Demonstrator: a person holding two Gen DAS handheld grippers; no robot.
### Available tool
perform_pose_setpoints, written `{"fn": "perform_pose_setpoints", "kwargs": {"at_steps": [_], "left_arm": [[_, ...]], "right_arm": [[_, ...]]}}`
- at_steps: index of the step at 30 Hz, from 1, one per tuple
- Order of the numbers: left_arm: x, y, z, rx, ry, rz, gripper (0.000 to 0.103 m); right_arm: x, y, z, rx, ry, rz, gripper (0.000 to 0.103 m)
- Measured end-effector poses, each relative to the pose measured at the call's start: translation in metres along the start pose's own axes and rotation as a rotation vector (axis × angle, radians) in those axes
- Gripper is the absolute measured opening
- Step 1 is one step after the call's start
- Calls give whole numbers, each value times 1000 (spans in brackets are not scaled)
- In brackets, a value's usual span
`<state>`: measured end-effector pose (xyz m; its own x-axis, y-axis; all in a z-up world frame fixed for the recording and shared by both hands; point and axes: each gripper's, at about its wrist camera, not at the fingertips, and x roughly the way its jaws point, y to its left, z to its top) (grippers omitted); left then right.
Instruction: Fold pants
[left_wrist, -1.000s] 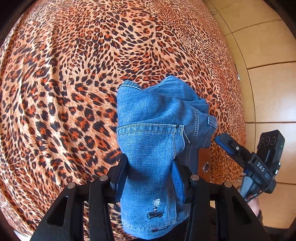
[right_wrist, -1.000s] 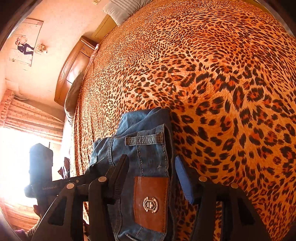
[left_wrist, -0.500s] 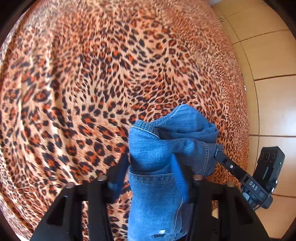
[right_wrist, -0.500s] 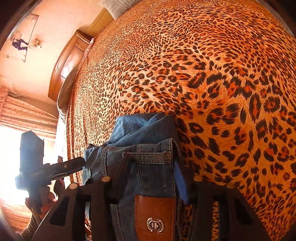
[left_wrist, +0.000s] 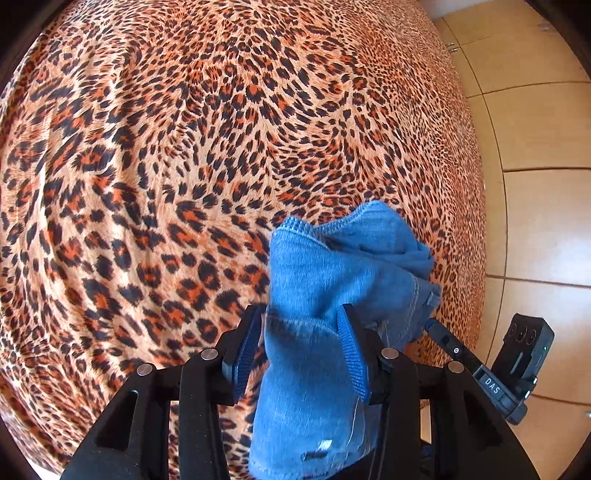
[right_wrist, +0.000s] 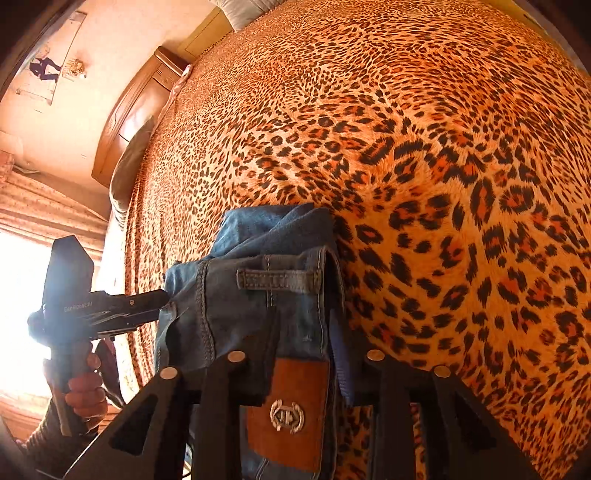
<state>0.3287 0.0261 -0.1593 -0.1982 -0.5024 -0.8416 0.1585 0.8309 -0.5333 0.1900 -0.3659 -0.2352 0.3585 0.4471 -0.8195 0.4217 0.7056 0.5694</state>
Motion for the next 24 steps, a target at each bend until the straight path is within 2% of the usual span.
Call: {"fn": "perform_pose_setpoints", "kwargs": {"at_steps": [1, 2, 7, 8, 10, 12, 15, 18, 19, 22, 23, 24], "left_arm": [[-5, 2, -11, 17, 6, -3, 49], [-9, 5, -23, 28, 15, -9, 50], [-6, 3, -84, 72, 101, -11, 50], [-1, 0, -94, 80, 128, -14, 50], [7, -9, -111, 110, 147, 18, 51], [14, -16, -117, 164, 131, 115, 51], [26, -13, -118, 162, 115, 158, 55], [32, -21, -122, 173, 84, 185, 57], [29, -22, -125, 173, 77, 175, 56], [11, -13, -129, 136, 82, 108, 47], [2, -11, -129, 123, 77, 80, 47], [-7, -8, -131, 114, 59, 60, 47]], "right_arm": [[-5, -5, -10, 14, 18, 26, 48], [-10, -10, -22, 33, 34, 48, 50], [-10, -29, -81, 128, 98, 129, 50], [-7, -28, -88, 124, 113, 131, 48], [-12, -15, -96, 51, 116, 125, 19], [-25, -2, -102, -31, 86, 99, 18], [-15, -6, -110, -112, 122, -32, 13], [-4, -12, -114, -116, 150, -57, 14], [-5, -10, -112, -119, 150, -62, 18], [-11, -4, -99, -108, 133, -36, 19], [-19, -6, -97, -92, 115, -25, 21], [-25, -11, -90, -73, 93, -19, 26]]}}
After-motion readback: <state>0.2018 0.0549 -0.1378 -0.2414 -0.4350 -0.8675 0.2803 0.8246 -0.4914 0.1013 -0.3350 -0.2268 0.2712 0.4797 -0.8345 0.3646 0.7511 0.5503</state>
